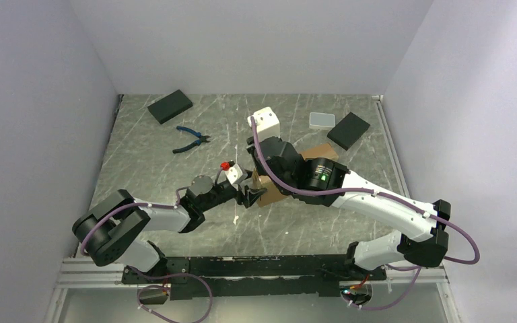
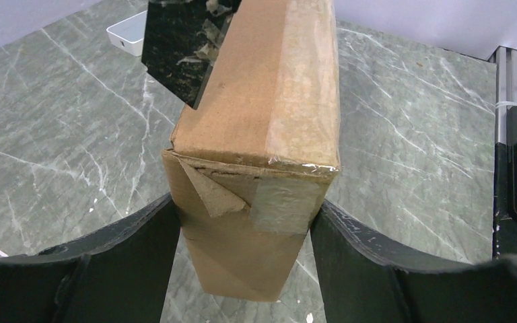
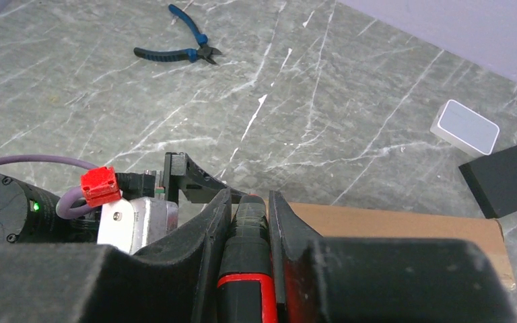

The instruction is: Unpack the express box

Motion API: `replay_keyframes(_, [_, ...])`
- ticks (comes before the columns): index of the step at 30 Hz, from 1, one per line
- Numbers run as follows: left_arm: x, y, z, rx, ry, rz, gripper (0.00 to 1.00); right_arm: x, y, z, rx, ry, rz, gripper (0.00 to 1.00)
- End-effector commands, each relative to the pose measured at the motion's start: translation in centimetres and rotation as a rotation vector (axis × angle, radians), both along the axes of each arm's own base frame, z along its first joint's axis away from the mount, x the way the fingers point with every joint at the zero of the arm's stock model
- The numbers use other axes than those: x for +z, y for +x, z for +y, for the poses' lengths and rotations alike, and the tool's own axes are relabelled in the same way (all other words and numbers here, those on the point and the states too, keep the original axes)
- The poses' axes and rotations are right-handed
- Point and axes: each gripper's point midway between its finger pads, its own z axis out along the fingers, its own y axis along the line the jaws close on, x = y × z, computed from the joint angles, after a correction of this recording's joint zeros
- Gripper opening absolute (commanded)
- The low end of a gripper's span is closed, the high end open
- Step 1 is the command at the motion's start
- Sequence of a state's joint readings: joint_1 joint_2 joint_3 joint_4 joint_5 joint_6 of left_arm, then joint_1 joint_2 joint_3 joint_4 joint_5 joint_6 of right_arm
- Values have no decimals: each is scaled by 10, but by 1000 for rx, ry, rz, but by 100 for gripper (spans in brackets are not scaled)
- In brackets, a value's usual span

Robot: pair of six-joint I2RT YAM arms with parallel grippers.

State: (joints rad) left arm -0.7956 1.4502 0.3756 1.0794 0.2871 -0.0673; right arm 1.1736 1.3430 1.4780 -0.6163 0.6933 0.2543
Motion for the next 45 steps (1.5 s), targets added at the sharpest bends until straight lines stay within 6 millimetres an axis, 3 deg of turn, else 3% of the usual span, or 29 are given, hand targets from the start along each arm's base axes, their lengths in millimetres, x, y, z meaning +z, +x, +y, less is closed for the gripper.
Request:
replay_keyframes(1, [16,2,-3,1,-34,-46,71,24,2,7,14,85,-31,0])
replay_keyframes(15, [18,2,-2,9,-36,-49,70,0,-2,9,21,48,23,0])
replay_keyframes(37, [16,4,-1,20,-25,-45,68,-14,2,-4,-38,-29,29,0])
replay_keyframes(45, [16,8,2,46,-25,-40,66,-17,-7,-6,-36,-50,64,0])
